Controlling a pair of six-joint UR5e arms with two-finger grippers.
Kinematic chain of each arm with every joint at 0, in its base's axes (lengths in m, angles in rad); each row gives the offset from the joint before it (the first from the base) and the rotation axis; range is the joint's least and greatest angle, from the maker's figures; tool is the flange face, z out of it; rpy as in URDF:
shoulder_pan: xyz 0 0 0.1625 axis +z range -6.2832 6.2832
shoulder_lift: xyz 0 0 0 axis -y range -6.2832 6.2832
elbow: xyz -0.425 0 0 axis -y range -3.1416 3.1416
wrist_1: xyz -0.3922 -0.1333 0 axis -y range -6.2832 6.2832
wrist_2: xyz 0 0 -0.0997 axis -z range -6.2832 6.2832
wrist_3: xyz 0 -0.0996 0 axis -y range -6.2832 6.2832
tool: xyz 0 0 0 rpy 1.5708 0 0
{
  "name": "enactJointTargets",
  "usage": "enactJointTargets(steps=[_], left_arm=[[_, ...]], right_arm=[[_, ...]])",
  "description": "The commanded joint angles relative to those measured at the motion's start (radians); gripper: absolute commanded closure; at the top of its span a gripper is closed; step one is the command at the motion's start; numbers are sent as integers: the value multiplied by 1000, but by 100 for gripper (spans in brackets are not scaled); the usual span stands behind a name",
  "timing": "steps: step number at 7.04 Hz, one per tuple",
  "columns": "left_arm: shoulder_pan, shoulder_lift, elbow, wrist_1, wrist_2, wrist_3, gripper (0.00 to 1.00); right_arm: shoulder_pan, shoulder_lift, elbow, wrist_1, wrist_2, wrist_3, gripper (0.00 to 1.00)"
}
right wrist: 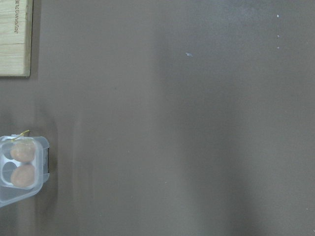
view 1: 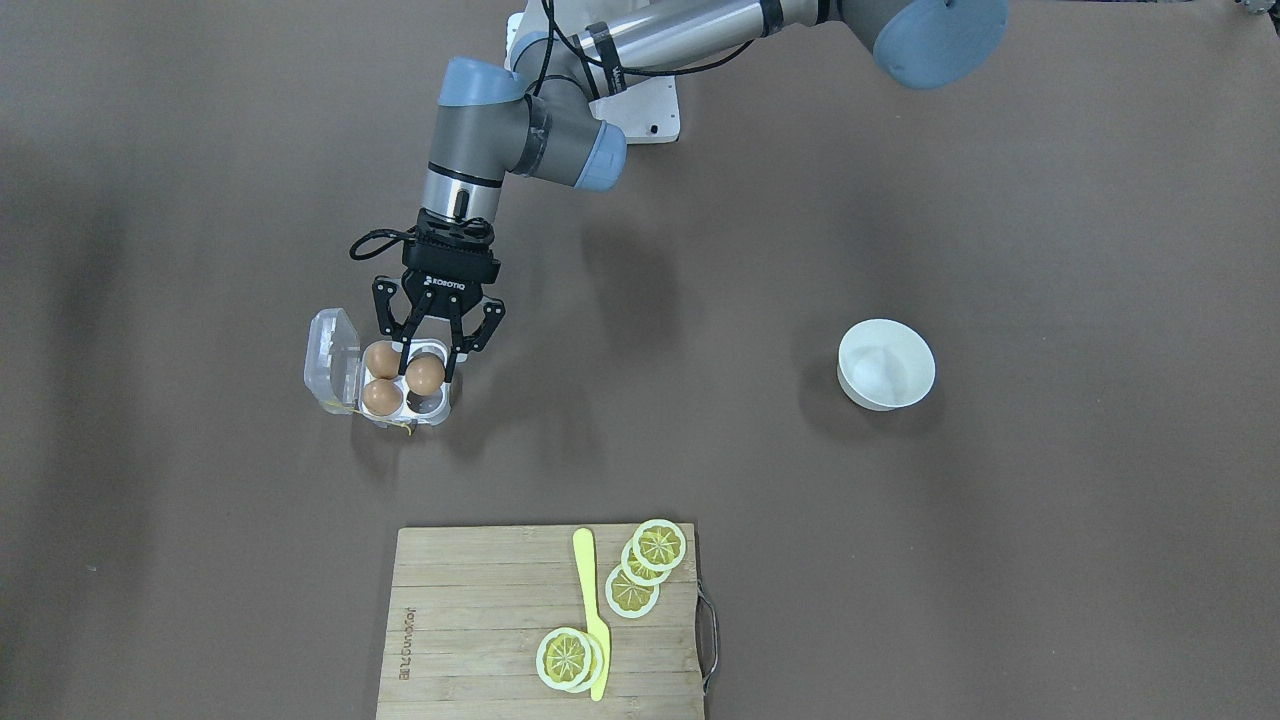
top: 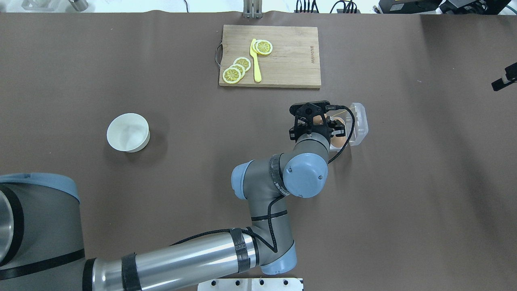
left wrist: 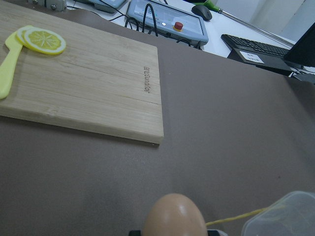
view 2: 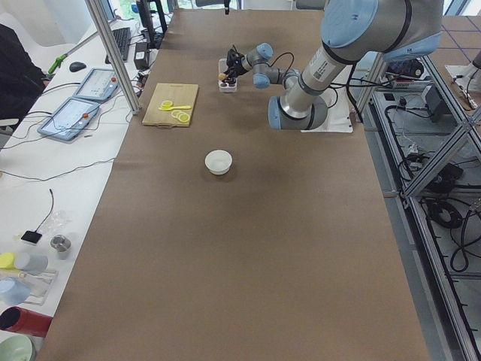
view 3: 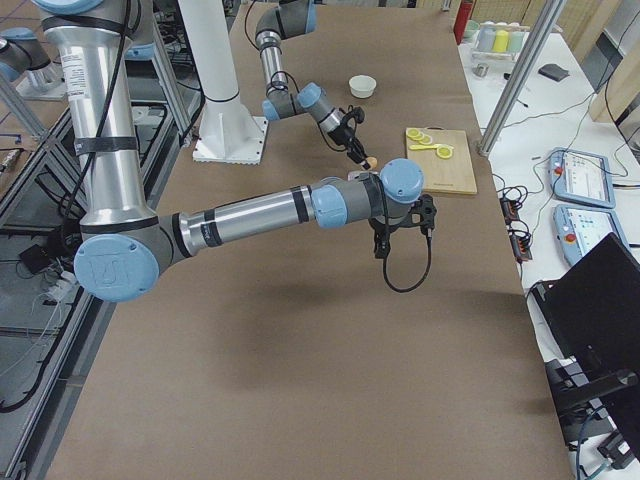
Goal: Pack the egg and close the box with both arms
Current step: 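Lower the egg into the empty egg box slot and release it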
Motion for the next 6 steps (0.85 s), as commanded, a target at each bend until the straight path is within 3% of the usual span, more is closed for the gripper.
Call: enactJointTargets(steps=[1, 5, 6], left_arm=[[25, -1, 6, 0, 0, 0, 100], [26, -1, -1, -1, 0, 0, 100], [25, -1, -4, -3, 0, 0, 70]], right_arm=[[0, 0, 2, 1, 4, 1, 0], [0, 5, 2, -1, 2, 1, 0], [0, 5, 2, -1, 2, 1, 0]])
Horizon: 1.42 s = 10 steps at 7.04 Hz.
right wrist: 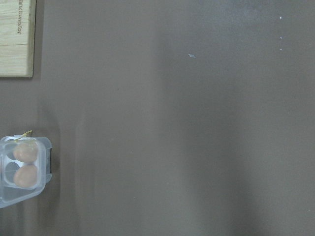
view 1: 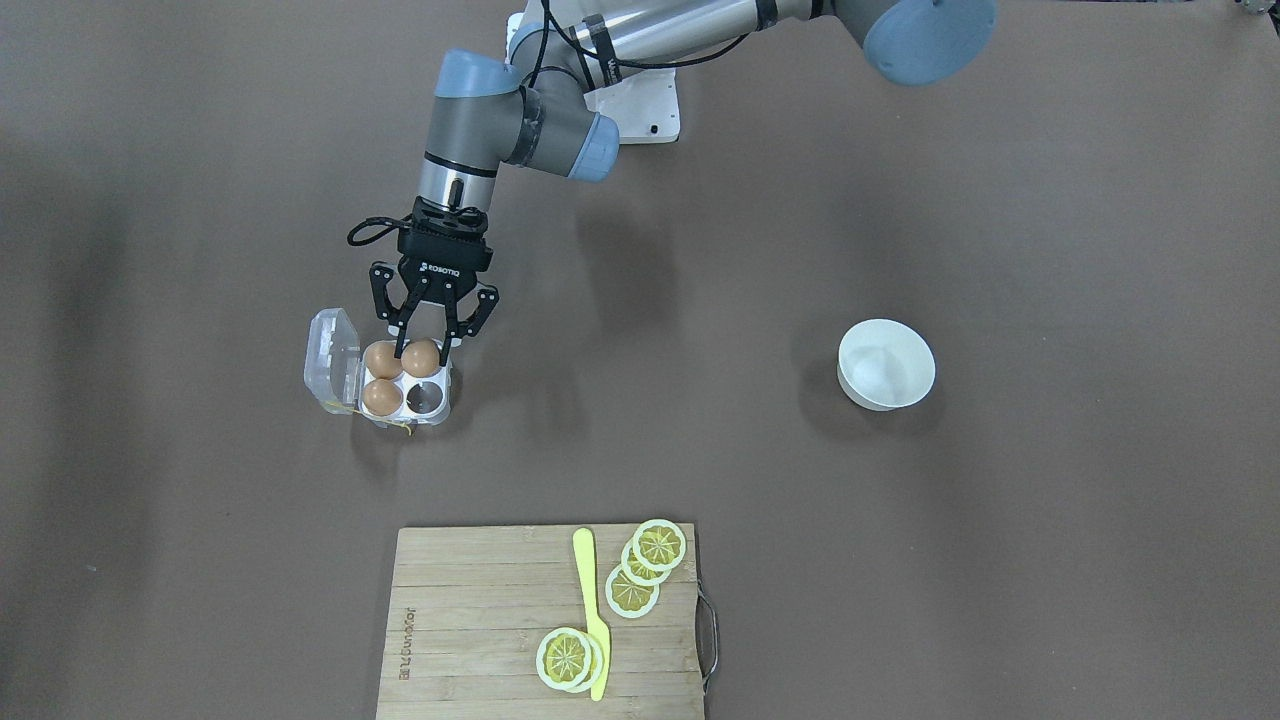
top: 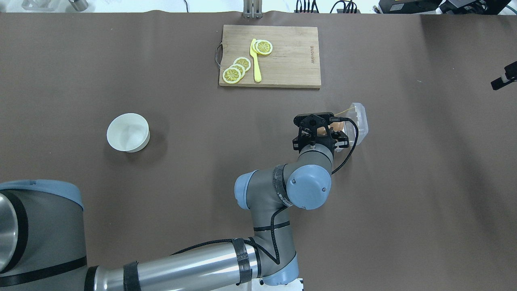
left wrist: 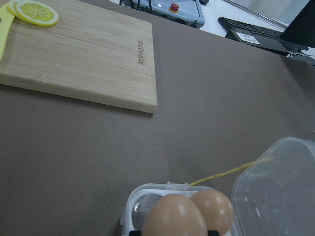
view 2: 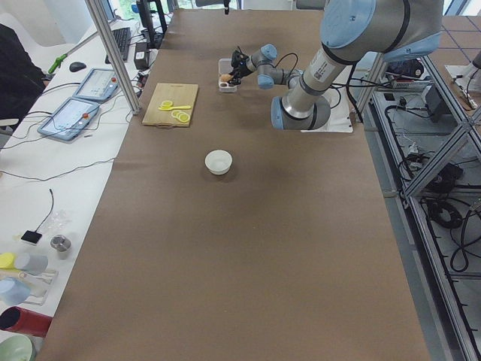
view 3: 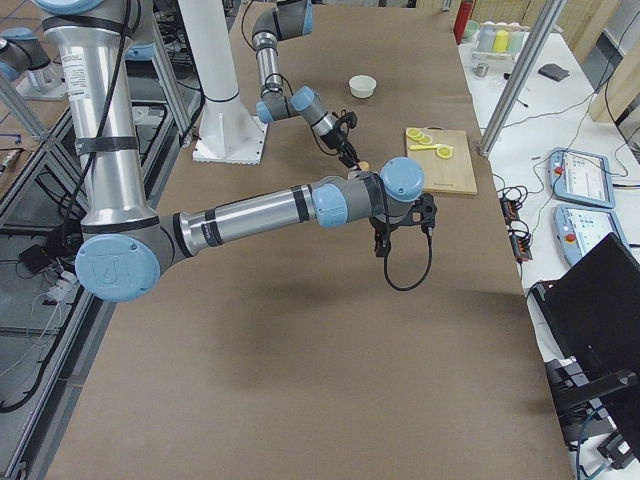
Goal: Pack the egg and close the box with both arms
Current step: 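Lower the egg into the empty egg box slot and release it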
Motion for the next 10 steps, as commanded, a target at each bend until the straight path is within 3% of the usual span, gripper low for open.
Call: enactJointTargets(steps=[1, 2, 8, 10], left_arm=[[-1, 1, -1, -42, 2, 0, 43], [-3, 4, 4, -58, 2, -1, 4], [-30, 4, -22, -72, -14, 0, 3], [-149, 74, -147, -17, -197, 67, 3]], right_arm=[[0, 1, 1, 0, 0, 0, 0], [0, 1, 1, 0, 0, 0, 0], [0, 4, 1, 0, 5, 0, 0], [-12, 31, 1, 1, -4, -3, 0]])
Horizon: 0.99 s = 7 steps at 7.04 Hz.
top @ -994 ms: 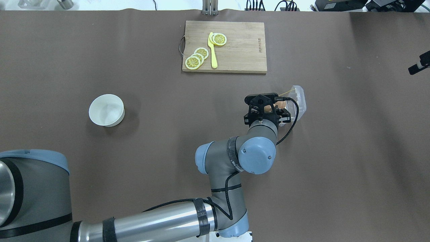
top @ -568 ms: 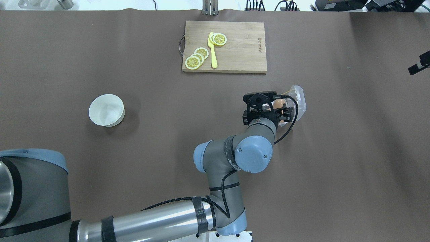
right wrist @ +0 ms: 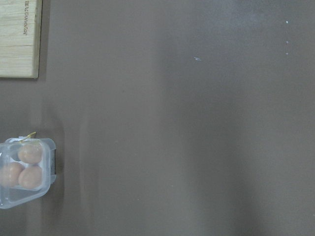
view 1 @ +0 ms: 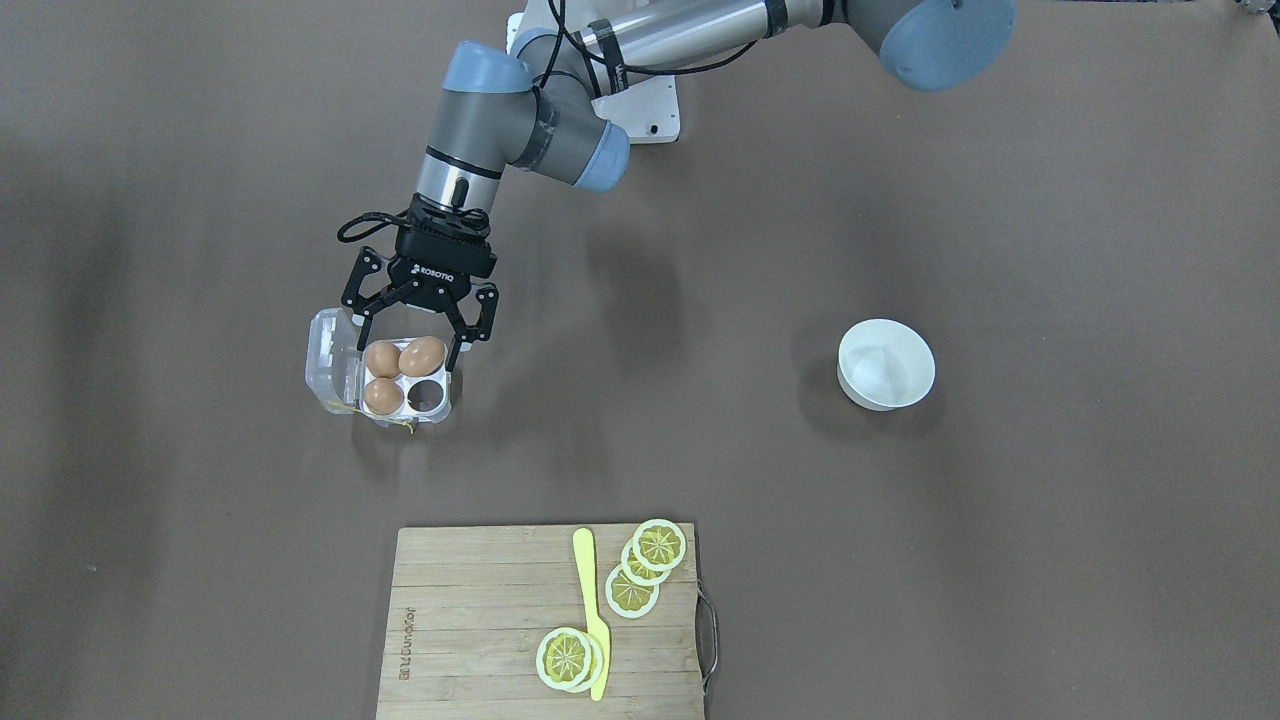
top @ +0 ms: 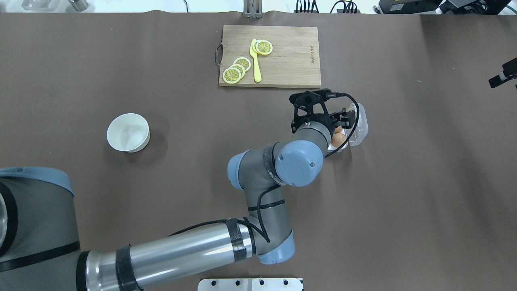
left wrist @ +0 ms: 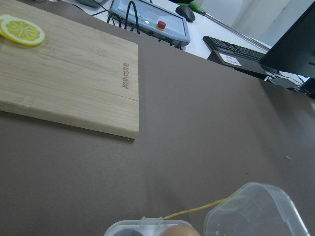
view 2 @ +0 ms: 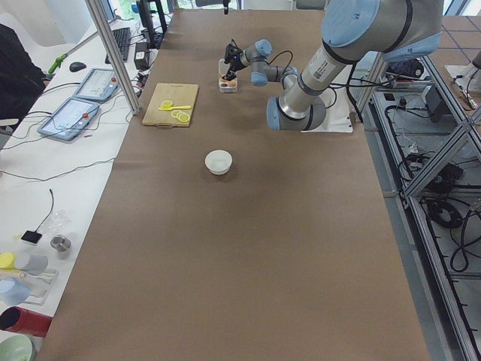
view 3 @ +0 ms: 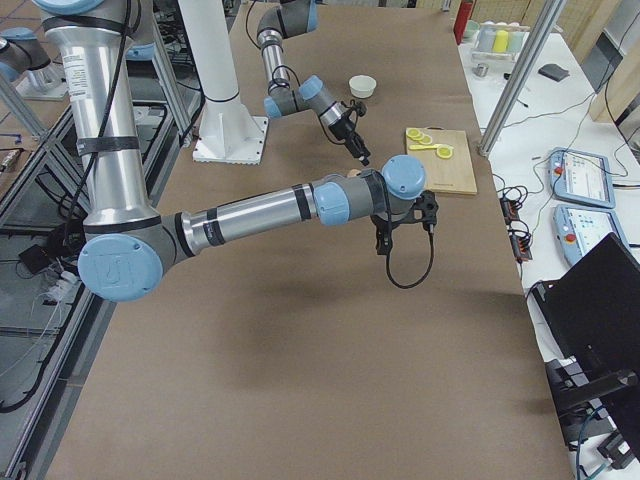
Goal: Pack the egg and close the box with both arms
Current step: 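Raise the left arm away while the right gripper reaches for the box lid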
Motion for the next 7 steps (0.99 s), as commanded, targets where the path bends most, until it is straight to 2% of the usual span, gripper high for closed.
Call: enactJointTargets(steps=[1, 2, 3, 4, 5, 6, 7], left_arm=[[-109, 160, -213, 105, -138, 137, 3], [-172, 229, -326, 218, -255, 181, 3], [-238, 239, -422, 396, -370, 183, 3], [-306, 239, -526, 540, -479, 183, 3], [-361, 244, -597, 622, -570, 187, 3], [-378, 294, -661, 634, -596, 187, 3], [-386, 308, -680, 635, -598, 187, 2]], right_arm=[[-21, 22, 14, 1, -8, -1, 0], [-36, 45, 14, 1, -9, 13, 0], [-73, 76, 14, 9, -23, 17, 0], [-131, 115, 11, 44, -85, 87, 0], [-200, 129, 9, 182, -163, 267, 3], [-304, 122, -3, 384, -269, 515, 30], [-376, 119, -37, 521, -331, 654, 66]])
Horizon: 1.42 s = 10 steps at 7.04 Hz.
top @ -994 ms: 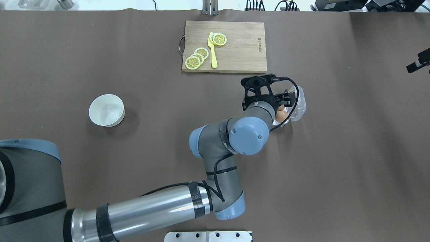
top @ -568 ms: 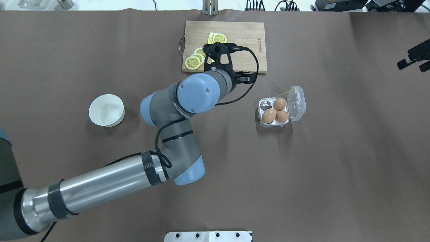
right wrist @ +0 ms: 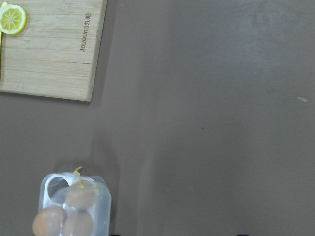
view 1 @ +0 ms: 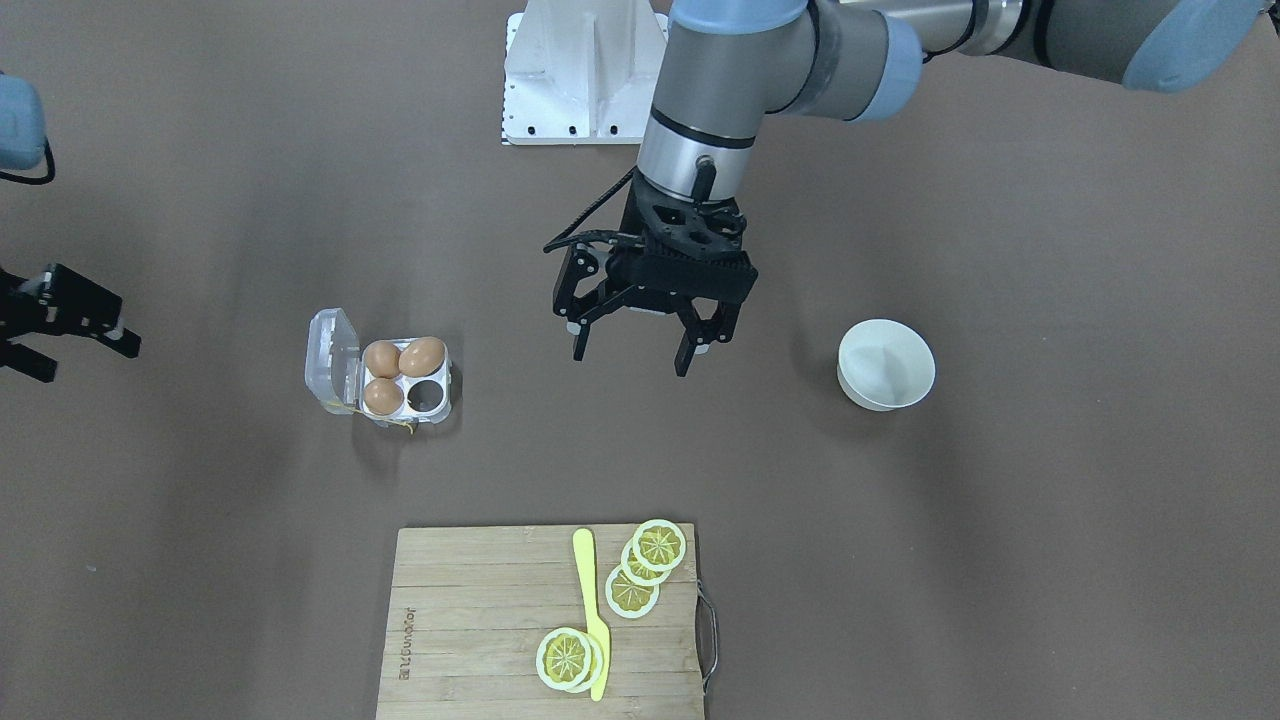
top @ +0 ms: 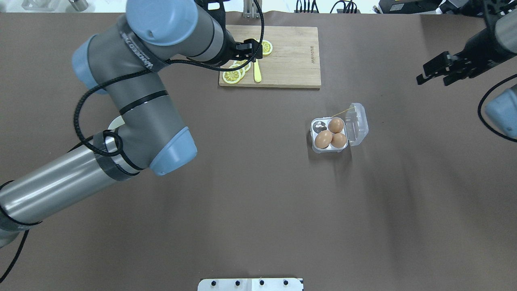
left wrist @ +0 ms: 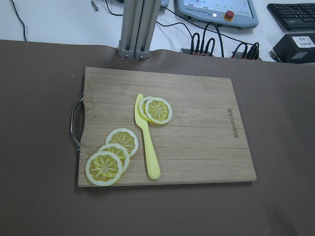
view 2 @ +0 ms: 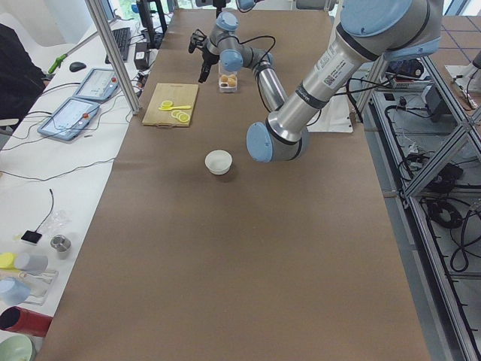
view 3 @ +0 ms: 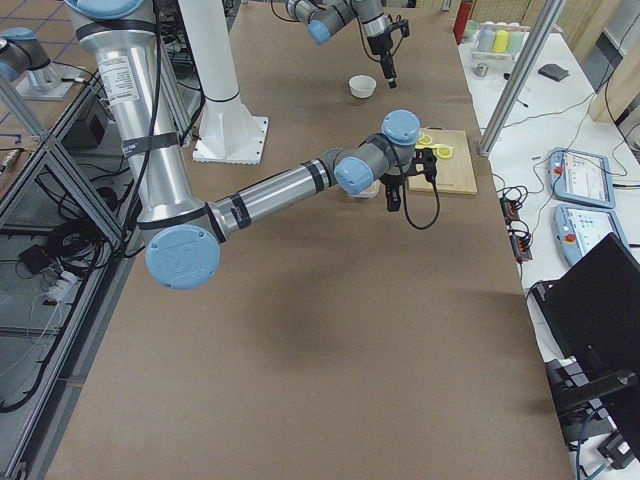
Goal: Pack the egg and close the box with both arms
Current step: 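Raise the left arm away while the right gripper reaches for the box lid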
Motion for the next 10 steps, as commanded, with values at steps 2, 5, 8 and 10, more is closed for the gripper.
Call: enactJointTargets(steps=[2, 5, 8, 10], left_arm=[[-29, 26, -49, 20, -24, -1, 2], [-29, 28, -47, 19, -24, -1, 2], [-28, 33, -46, 10, -23, -8, 2], [-28, 33, -47, 7, -23, -10, 2]], right_arm=[[-123, -30, -160, 396, -90, 223, 100], [-167, -20, -190, 484, -74, 228, 100], [-268, 55, -159, 483, -70, 417, 100], [-308, 103, -156, 475, -79, 471, 100]])
